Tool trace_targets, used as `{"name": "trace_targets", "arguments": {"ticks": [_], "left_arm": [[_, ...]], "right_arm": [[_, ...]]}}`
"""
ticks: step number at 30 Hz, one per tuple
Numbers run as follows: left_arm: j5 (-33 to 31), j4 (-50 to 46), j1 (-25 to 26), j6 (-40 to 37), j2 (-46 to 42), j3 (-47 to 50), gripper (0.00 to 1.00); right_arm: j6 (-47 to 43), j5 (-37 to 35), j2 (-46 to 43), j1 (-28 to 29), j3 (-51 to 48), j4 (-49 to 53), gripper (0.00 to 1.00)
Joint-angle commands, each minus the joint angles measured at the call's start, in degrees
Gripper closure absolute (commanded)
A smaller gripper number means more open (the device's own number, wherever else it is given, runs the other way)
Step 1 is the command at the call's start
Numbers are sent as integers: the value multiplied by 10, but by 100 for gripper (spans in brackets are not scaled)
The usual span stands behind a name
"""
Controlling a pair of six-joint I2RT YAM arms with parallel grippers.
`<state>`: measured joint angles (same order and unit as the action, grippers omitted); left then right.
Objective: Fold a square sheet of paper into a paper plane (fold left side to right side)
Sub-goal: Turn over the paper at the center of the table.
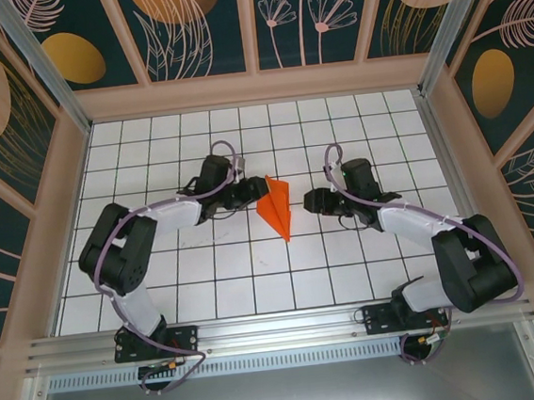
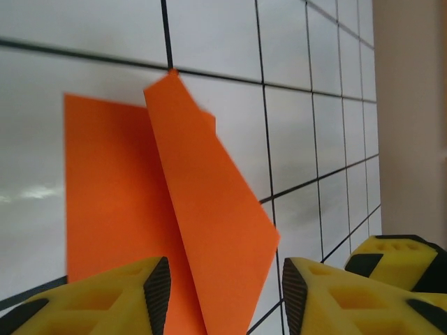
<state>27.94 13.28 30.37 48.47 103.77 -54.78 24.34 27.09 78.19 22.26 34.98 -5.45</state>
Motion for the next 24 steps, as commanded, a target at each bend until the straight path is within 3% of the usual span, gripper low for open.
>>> {"name": "trace_targets", "arguments": {"ticks": [1,24], "left_arm": [[6,27,5,18,33,-28,52],[22,-9,16,20,161,-141,59]], "right_arm": [[13,22,-5,-4,-12,-44,56],[10,21,-29,-23,-35,-34,56]]}}
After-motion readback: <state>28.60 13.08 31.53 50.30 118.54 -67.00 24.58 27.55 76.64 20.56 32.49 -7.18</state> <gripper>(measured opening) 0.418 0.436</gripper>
